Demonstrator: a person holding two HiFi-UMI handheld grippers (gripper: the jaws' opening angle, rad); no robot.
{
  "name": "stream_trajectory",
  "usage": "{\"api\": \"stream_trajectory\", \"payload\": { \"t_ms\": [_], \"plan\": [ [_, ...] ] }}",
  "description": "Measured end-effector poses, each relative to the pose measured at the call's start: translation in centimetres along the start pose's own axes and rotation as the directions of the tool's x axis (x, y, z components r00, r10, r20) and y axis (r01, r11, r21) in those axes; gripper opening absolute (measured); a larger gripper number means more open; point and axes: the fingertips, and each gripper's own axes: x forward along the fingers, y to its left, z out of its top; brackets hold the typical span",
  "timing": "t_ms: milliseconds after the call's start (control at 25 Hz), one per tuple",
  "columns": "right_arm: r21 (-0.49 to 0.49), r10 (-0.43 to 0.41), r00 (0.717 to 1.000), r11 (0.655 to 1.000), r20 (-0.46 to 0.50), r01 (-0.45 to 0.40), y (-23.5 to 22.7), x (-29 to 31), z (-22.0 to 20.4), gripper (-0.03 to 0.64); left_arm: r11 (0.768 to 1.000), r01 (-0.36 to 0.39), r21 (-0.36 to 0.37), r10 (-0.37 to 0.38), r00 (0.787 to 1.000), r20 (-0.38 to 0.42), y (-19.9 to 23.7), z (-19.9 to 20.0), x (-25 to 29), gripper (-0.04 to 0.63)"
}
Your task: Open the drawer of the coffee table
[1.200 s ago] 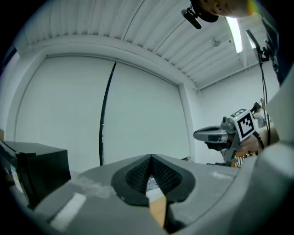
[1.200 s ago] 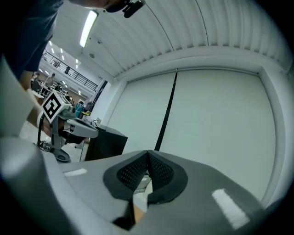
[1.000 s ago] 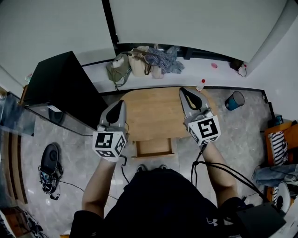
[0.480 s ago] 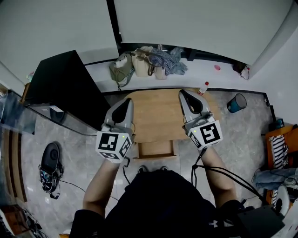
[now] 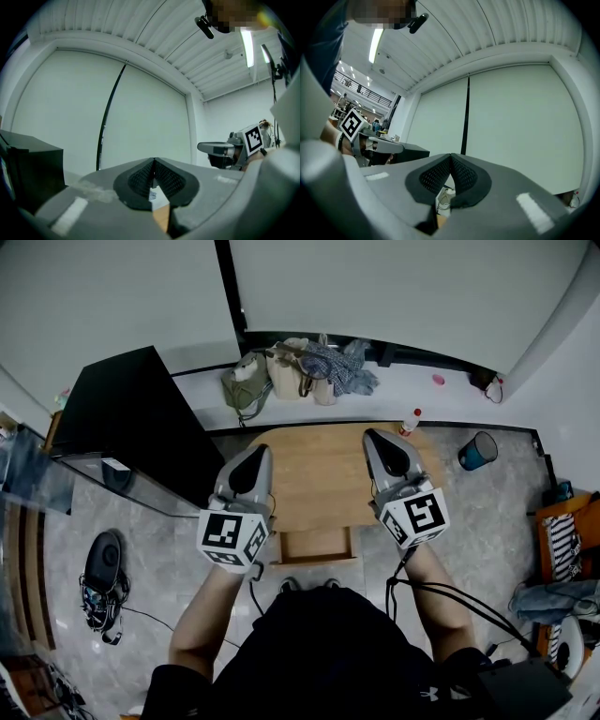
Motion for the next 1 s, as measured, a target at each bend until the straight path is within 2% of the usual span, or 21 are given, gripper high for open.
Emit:
{"api": "stream_trajectory", "payload": {
  "t_ms": [1000],
  "plan": [
    [0.016, 0.002, 1.000, 1.000, 0.004, -0.002, 1.4, -0.7, 0.4, 0.000, 1.000, 0.004, -0.005, -0.004, 1.000, -0.014, 0.3, -0.1, -1.4, 0.002]
  ]
}}
